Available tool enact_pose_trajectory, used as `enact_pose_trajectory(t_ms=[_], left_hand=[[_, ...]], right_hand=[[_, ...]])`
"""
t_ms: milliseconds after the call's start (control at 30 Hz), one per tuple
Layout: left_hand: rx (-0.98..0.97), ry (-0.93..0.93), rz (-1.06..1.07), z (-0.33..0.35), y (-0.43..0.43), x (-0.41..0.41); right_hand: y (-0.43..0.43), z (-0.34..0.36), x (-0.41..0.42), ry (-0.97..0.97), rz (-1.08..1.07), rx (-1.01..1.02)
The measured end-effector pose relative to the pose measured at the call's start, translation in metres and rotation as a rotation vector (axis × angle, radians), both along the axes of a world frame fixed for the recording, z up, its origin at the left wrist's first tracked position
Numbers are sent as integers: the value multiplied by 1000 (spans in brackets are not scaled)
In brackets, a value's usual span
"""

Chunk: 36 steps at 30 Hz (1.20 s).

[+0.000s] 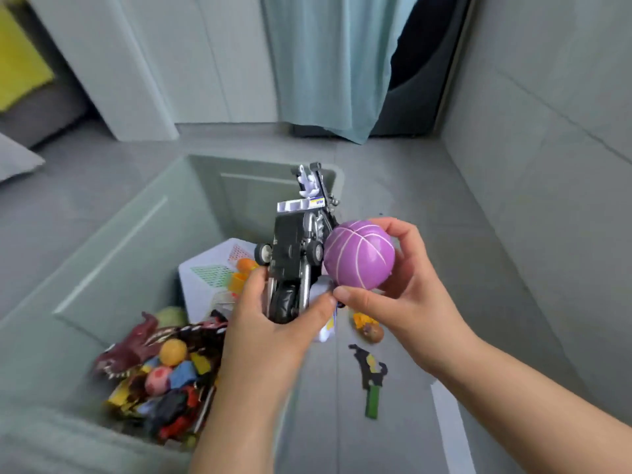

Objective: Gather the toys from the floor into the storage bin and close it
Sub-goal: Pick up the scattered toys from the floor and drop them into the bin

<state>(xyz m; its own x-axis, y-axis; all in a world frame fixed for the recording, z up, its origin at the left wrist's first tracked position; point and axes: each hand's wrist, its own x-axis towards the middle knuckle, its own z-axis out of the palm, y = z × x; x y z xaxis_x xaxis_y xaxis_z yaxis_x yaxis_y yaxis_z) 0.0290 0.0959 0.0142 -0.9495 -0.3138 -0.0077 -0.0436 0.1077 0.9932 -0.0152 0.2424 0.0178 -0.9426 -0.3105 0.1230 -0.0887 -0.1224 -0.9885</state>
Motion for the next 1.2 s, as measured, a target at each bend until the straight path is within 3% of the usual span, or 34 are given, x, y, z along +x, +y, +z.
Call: enact_pose_trajectory(t_ms=[133, 233, 333, 433, 533, 600, 700, 800, 867, 933, 1033, 1200], left_hand=[[-195, -105, 201, 3, -78, 28], [-341, -298, 281, -16, -118, 42], [-451, -490, 210, -33, -131, 50], [-546, -551, 136, -42, -129, 49], [-417, -511, 62, -43, -120, 46], [-425, -497, 88, -42, -110, 42], [-642, -475, 208, -32, -85, 32], [-789, -324, 314, -20, -47, 22], [-651, -18, 254, -21, -13, 13], [-346, 110, 10, -26, 38, 7], [-32, -47, -279, -62, 104, 1], [189, -358, -249, -155, 154, -8]], right_hand=[[-80, 0, 7, 34, 107, 180], [-117, -15, 8, 173, 163, 612], [-132, -31, 10, 391, 147, 1132], [-135, -40, 9, 505, 125, 1347], [-127, -43, 6, 505, 107, 1296], [-111, -40, 5, 459, 98, 1088], [-66, -39, 2, 426, 29, 829], [-5, -51, -3, 323, -86, 769], [35, -69, -8, 207, -154, 775], [81, -96, -13, 84, -222, 821], [137, -144, -19, -120, -282, 897], [194, -230, -34, -399, -284, 1088]])
